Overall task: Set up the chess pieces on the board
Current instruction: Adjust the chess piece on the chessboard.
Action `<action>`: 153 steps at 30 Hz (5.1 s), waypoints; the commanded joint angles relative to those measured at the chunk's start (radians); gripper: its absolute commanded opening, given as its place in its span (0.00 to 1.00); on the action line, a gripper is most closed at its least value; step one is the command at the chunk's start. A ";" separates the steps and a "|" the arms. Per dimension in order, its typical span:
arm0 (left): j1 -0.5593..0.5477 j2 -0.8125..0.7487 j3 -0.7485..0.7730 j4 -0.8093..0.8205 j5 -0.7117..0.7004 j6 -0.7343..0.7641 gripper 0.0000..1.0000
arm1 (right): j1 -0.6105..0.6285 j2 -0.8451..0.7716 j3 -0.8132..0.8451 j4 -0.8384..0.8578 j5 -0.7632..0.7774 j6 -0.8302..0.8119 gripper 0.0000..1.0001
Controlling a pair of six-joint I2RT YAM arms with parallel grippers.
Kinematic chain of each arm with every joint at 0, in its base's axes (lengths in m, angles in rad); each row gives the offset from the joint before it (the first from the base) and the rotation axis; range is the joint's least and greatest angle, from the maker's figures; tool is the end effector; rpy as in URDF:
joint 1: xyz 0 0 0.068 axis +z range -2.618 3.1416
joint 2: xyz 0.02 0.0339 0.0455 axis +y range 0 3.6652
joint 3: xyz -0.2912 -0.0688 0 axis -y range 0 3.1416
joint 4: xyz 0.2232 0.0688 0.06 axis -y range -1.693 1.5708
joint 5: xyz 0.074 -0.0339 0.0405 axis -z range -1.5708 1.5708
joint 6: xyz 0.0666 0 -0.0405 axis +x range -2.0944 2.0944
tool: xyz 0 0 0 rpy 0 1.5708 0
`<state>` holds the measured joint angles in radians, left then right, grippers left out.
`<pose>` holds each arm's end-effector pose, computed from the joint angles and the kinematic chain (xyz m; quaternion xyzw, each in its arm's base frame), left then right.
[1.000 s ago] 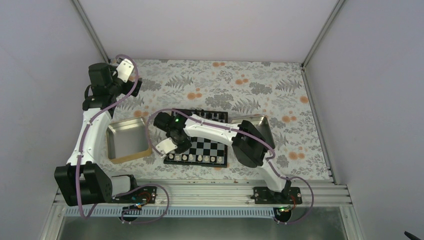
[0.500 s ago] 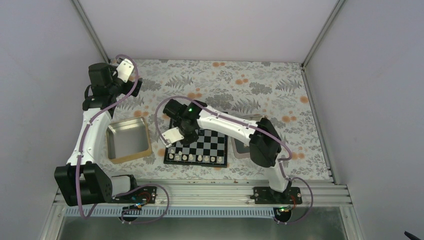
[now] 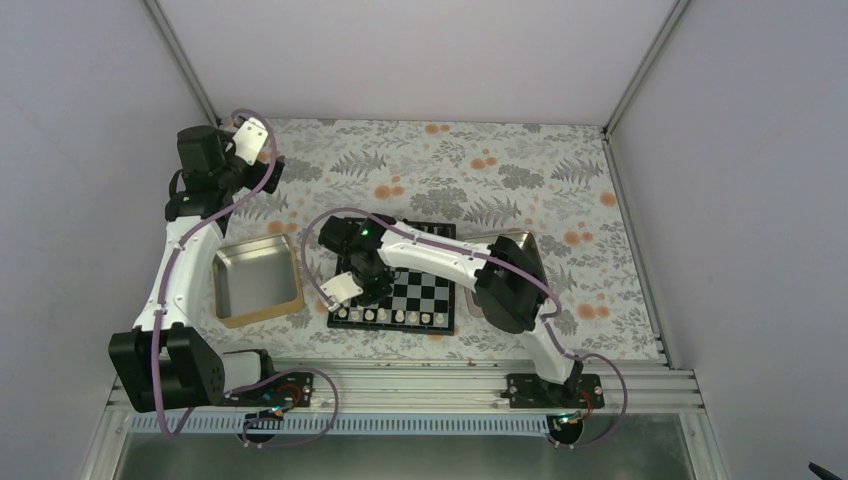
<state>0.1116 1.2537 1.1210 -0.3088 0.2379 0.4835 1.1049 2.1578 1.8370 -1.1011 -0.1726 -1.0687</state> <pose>0.2838 0.0160 0.3608 0.2175 0.8126 0.0599 0.5374 0.1842 0.3917 0.2044 -0.8824 0.4566 0.0873 0.0725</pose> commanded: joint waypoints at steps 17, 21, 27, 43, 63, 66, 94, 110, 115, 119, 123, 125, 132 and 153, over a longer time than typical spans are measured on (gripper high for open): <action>0.014 -0.027 -0.013 0.024 0.023 0.003 1.00 | 0.012 0.065 0.042 0.037 -0.027 0.002 0.24; 0.014 -0.029 -0.014 0.025 0.027 0.003 1.00 | 0.012 0.073 0.041 0.044 -0.021 0.001 0.24; 0.016 -0.032 -0.016 0.024 0.035 0.003 1.00 | 0.010 0.084 0.041 0.041 -0.021 -0.001 0.22; 0.019 -0.029 -0.016 0.024 0.039 0.003 1.00 | 0.006 0.086 0.038 0.028 -0.021 0.001 0.04; 0.019 -0.033 -0.014 0.022 0.035 0.001 1.00 | -0.017 0.045 0.069 0.032 0.014 0.012 0.05; 0.020 -0.033 -0.016 0.023 0.038 0.003 1.00 | -0.017 0.055 0.070 0.028 0.006 0.010 0.05; 0.022 -0.033 -0.016 0.022 0.038 0.004 1.00 | -0.012 0.033 0.082 0.067 -0.027 0.020 0.25; 0.028 -0.037 -0.019 0.025 0.043 0.007 1.00 | 0.005 0.127 0.226 -0.017 -0.052 -0.003 0.25; 0.028 -0.033 -0.018 0.023 0.049 0.007 1.00 | 0.012 0.139 0.222 -0.019 -0.065 -0.007 0.25; 0.028 -0.035 -0.018 0.023 0.049 0.007 1.00 | 0.013 0.150 0.222 -0.018 -0.073 -0.010 0.24; 0.030 -0.034 -0.022 0.024 0.049 0.008 1.00 | 0.013 0.157 0.219 -0.013 -0.080 -0.013 0.24; 0.030 -0.033 -0.022 0.024 0.050 0.009 1.00 | 0.013 0.165 0.219 -0.012 -0.082 -0.015 0.24; 0.031 -0.033 -0.023 0.026 0.051 0.009 1.00 | 0.016 0.181 0.222 -0.008 -0.086 -0.018 0.25; 0.037 -0.032 -0.029 0.028 0.061 0.010 1.00 | 0.016 0.201 0.231 -0.004 -0.093 -0.022 0.14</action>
<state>0.1440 1.2366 1.1065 -0.3080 0.2745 0.4862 1.1072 2.3402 2.0396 -1.1000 -0.2356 -1.0801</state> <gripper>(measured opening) 0.999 0.150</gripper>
